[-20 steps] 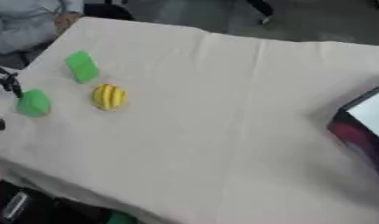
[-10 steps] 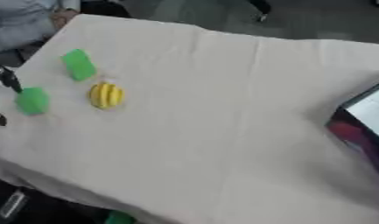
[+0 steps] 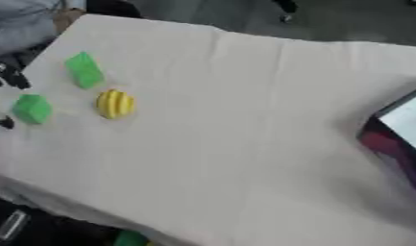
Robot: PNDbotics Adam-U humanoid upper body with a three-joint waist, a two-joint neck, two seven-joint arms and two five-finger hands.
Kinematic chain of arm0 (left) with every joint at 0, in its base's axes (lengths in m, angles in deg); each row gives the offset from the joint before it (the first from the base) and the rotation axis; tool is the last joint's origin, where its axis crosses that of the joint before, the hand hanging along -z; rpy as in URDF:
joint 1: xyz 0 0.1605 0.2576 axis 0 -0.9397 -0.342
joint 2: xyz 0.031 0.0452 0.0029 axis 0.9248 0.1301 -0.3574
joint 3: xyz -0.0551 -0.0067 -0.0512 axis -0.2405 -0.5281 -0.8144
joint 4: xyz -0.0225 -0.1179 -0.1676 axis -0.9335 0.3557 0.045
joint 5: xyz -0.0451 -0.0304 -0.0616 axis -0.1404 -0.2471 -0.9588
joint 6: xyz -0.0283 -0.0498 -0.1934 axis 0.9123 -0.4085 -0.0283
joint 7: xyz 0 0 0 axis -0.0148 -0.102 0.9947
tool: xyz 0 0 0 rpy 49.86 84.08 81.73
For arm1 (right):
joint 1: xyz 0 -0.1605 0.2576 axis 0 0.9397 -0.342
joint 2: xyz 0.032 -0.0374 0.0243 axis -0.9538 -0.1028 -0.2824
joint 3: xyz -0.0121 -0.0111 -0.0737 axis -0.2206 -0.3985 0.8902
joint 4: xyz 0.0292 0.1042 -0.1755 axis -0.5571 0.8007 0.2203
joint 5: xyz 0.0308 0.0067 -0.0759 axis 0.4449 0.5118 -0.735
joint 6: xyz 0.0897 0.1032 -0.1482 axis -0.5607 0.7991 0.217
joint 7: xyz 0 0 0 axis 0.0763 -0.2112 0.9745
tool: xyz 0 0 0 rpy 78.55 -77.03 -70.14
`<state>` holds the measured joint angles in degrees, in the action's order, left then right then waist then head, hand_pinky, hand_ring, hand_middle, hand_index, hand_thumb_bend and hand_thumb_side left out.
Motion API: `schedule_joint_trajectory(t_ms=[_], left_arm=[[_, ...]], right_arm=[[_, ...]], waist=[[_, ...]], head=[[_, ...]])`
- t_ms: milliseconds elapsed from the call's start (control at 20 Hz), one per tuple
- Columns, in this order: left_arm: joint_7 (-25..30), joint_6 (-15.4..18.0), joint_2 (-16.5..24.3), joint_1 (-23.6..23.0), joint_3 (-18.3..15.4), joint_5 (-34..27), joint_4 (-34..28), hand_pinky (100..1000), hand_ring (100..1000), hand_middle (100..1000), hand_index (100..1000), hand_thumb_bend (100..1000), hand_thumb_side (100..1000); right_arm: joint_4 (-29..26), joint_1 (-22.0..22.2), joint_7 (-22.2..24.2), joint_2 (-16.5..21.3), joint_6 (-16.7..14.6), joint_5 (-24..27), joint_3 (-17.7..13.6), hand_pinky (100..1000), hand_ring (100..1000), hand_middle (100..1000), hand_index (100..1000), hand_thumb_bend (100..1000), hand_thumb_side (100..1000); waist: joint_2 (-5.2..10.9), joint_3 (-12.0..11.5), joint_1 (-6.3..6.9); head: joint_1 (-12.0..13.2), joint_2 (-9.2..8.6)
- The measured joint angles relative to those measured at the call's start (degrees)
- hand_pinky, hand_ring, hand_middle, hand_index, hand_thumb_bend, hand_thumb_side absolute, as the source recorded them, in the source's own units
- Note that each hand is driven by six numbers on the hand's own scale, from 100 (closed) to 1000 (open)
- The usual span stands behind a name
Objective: Pick up the objects with one hand, pass them to the other hand, and then place them into the box on the other side of the table.
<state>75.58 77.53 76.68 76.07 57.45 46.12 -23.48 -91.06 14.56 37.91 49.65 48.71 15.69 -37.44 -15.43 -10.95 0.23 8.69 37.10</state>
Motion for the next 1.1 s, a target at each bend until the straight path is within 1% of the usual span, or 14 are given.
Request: schedule_joint_trajectory(t_ms=[50, 200, 400, 700, 900, 1100], left_arm=[[-0.52, -0.22, 0.0, 0.22, 0.09, 0.89, -0.01, 910, 899, 790, 847, 649, 100], [-2.65, -0.64, 0.0, 0.82, -0.01, 3.81, -0.02, 914, 901, 785, 839, 657, 100], [-4.29, -0.02, -0.05, 1.32, -0.72, 7.04, 1.58, 919, 903, 784, 826, 663, 100], [-4.36, 1.19, -0.09, 1.88, -1.18, 9.29, 3.61, 920, 903, 782, 823, 664, 100], [-5.5, 1.66, -0.19, 2.35, -1.2, 10.91, 4.4, 917, 902, 782, 823, 666, 100], [-6.41, 2.37, -1.16, 2.75, -1.35, 11.62, 5.37, 910, 897, 780, 819, 671, 100]], right_arm=[[0.0, 0.0, 0.0, -0.07, 0.0, -0.02, 0.0, 1000, 1000, 1000, 1000, 100, 643], [0.01, -0.03, 0.03, -0.44, 0.01, -0.08, 0.0, 1000, 1000, 1000, 1000, 100, 646], [0.04, -0.07, 0.13, -0.48, 0.09, -0.44, 0.01, 1000, 1000, 1000, 1000, 100, 651], [0.09, -0.13, 0.24, -0.87, 0.2, -0.67, 0.01, 1000, 1000, 1000, 1000, 100, 656], [0.13, -0.15, 0.26, -0.93, 0.22, -0.96, 0.01, 1000, 1000, 1000, 1000, 100, 656], [0.13, -0.41, 0.25, -1.03, 0.22, -0.99, 0.01, 1000, 1000, 1000, 1000, 100, 655]], waist=[[-0.07, 0.01, -0.02], [-0.35, 0.12, -0.14], [-0.74, 0.33, -0.19], [-0.97, 0.65, -0.19], [-1.08, 0.92, -0.32], [-1.33, 1.25, -0.36]], head=[[0.08, -0.01], [0.28, -0.04], [0.64, -0.49], [0.96, -0.77], [1.52, -0.97], [2.02, -1.02]])
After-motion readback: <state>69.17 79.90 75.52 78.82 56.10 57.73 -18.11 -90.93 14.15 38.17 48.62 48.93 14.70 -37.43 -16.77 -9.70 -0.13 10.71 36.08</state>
